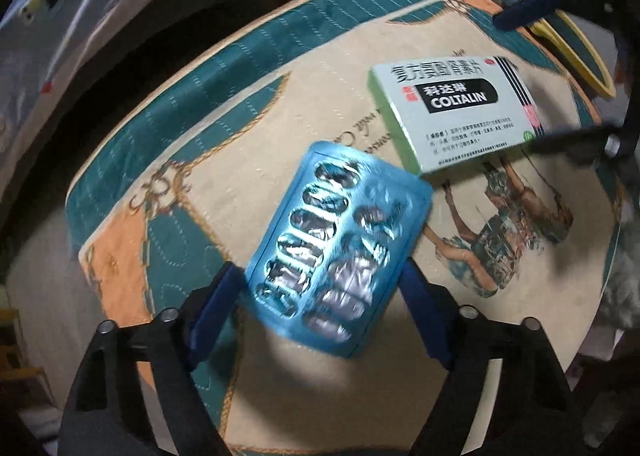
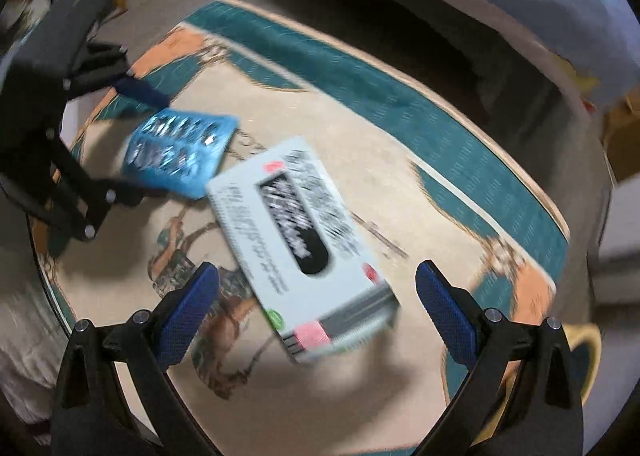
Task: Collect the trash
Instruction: 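Grasp the blue blister pack with the left tool while the right tool grasps the COLTALIN box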
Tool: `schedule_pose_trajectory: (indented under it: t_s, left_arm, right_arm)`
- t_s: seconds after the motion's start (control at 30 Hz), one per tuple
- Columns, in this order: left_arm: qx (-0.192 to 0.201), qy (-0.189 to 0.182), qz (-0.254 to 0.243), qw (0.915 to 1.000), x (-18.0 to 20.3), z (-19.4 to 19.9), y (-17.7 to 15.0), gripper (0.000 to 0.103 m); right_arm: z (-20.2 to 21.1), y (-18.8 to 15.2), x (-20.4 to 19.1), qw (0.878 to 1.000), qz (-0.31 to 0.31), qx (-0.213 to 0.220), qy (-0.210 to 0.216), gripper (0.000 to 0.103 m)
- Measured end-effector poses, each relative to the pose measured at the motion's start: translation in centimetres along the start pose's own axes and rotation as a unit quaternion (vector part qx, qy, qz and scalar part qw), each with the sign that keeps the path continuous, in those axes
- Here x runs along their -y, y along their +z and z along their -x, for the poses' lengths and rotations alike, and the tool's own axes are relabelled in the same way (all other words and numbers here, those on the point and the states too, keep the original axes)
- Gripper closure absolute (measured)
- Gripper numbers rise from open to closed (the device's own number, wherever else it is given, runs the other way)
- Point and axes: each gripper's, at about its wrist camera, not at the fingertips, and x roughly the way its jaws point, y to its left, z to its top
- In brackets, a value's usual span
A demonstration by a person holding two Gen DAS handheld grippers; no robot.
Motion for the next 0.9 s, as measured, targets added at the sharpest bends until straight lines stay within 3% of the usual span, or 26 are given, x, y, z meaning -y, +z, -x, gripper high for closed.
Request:
schedule_pose_trajectory:
  t_s: [0.23,0.4,0.53,0.7,0.9]
  left_arm:
    - [0.004,0.005,0.014,0.9999,-0.1,0.2,-0.5,0.027]
    - [0.009,0.004,0.025,0.9996,0.0,-0.1,0.4,0.015]
    - [0.01,0.015,0.019,0.9997,0.0,-0.9,1.2,0.013]
    - [0.005,0.02,0.025,0.9995,1.0,-1.0,2.7,0.029]
    - [-0.003,0.039,0.014,0.9991,2.1,0.3,2.9,0.034]
  right_arm:
    - [-3.6,1.7,-1.6,0.998,0.042,-0.032,-0.023,0.006]
    - [-4.6,2.1,-1.4,0.999,0.023,-0.037,-0.022,0.007]
    - [-4.3,2.0,-0.3,0.999,0.002,-0.036,-0.005,0.022]
    - [-3.8,1.5,0.6,0.999,-0.016,-0.04,-0.018,0.024]
    - [-1.4,0.9,2.2,0.998,-0.055,-0.025,-0.019,0.024]
